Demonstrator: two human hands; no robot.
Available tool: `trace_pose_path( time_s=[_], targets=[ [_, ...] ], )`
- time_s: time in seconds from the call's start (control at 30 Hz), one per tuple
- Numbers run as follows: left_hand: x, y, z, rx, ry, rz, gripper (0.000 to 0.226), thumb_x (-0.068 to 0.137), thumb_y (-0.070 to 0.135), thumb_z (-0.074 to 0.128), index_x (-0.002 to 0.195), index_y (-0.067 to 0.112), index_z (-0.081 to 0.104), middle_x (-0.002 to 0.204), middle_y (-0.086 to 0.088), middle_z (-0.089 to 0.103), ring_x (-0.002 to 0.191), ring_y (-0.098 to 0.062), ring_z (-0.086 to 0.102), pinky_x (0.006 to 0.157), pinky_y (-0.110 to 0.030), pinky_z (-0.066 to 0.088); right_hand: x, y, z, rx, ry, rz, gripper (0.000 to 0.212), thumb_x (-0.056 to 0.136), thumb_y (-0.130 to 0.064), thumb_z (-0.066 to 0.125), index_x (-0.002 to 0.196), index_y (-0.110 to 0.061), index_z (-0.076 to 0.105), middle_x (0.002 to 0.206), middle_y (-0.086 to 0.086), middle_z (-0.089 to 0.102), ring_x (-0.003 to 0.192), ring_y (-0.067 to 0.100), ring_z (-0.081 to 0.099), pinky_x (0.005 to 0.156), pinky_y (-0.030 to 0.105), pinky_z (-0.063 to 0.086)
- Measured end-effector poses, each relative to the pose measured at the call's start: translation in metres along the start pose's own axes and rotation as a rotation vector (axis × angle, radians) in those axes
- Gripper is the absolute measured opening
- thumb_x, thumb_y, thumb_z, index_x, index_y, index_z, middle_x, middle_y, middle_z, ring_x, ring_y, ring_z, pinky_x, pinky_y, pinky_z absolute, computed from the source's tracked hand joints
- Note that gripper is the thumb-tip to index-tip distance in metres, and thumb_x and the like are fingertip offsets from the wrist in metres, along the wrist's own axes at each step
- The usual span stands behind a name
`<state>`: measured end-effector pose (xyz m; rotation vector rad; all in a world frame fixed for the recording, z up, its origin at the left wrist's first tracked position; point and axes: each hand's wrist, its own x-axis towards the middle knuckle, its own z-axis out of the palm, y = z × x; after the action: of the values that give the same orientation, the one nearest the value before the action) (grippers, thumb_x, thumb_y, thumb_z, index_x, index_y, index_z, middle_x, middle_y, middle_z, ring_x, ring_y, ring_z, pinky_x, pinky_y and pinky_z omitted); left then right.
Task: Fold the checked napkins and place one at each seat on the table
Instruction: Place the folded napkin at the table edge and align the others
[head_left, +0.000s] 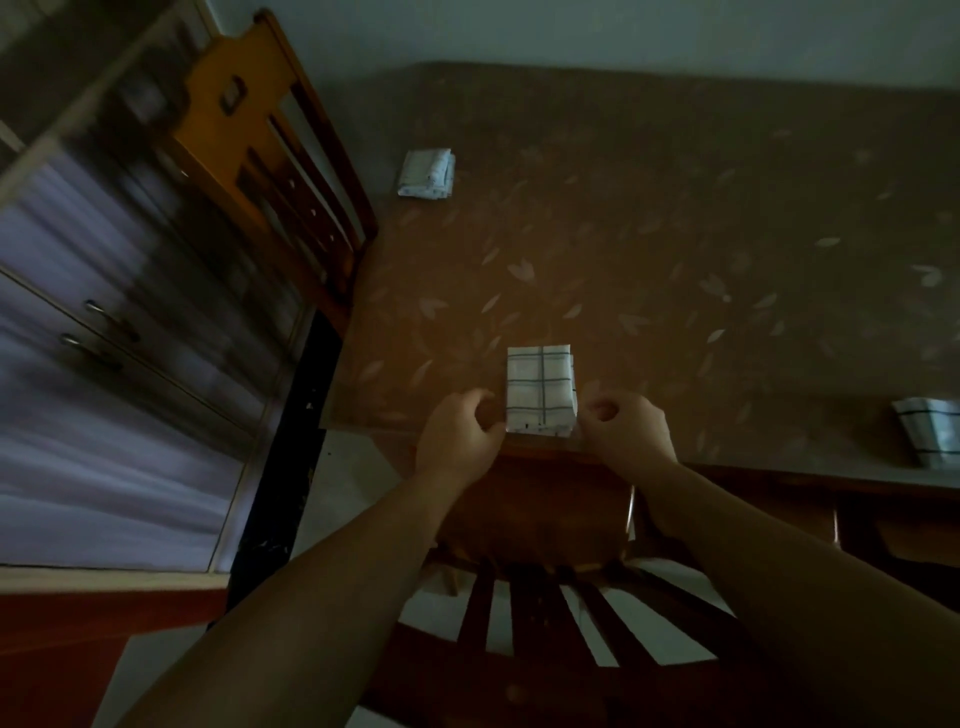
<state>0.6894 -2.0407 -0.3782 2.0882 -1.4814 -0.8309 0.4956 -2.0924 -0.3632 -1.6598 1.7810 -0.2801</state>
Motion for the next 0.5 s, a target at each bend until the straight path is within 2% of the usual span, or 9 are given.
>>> trace_pose_path(
  time_s=[0.1,0.2,0.27,0.33,0.5],
  targets=[
    [-0.013,-0.005,-0.026,0.240,-0.053,0.035,0.058,0.084,0.043,0.063,0.136,0.024,0.048,0.134,-0.003,0.053,0.121,-0.024,0.051,0.098,-0.041,0.047,-0.020,-0.010,-0.012,-0.274,-0.052,-0.103,0.016,0.084,-0.044,0.050,0.094,-0.032,0.056,0.092,-0.009,0.067,0.082,0.013,0.062,0.073,0.037,0.055],
    [-0.034,-0.006,-0.053,0.424,-0.080,0.081,0.062,0.082,0.050,0.061,0.137,0.027,0.045,0.140,-0.002,0.048,0.128,-0.026,0.045,0.105,-0.045,0.039,-0.043,-0.017,-0.026,-0.458,-0.010,-0.127,0.033,0.080,-0.058,0.052,0.110,-0.044,0.050,0.114,-0.010,0.059,0.106,0.018,0.054,0.084,0.045,0.047],
    [-0.048,0.001,-0.071,0.481,-0.087,0.099,0.060,0.083,0.051,0.060,0.136,0.029,0.045,0.142,-0.002,0.046,0.131,-0.027,0.040,0.110,-0.045,0.033,-0.074,-0.031,-0.047,-0.493,0.015,-0.142,0.034,0.085,-0.056,0.053,0.116,-0.043,0.051,0.124,-0.006,0.057,0.115,0.022,0.052,0.090,0.046,0.045],
    [-0.064,0.015,-0.085,0.527,-0.075,0.124,0.058,0.084,0.053,0.058,0.136,0.030,0.045,0.141,0.000,0.047,0.132,-0.027,0.038,0.111,-0.046,0.031,-0.098,-0.033,-0.066,-0.494,0.016,-0.132,0.042,0.088,-0.052,0.052,0.125,-0.033,0.050,0.130,-0.002,0.052,0.122,0.024,0.049,0.097,0.044,0.043],
    [-0.107,0.067,-0.093,0.530,-0.005,0.199,0.060,0.084,0.057,0.055,0.136,0.031,0.044,0.136,0.002,0.048,0.124,-0.023,0.045,0.104,-0.045,0.039,-0.139,-0.010,-0.120,-0.503,0.121,-0.136,0.047,0.088,-0.043,0.051,0.133,-0.027,0.045,0.134,0.001,0.051,0.122,0.024,0.050,0.096,0.041,0.042]
  ],
)
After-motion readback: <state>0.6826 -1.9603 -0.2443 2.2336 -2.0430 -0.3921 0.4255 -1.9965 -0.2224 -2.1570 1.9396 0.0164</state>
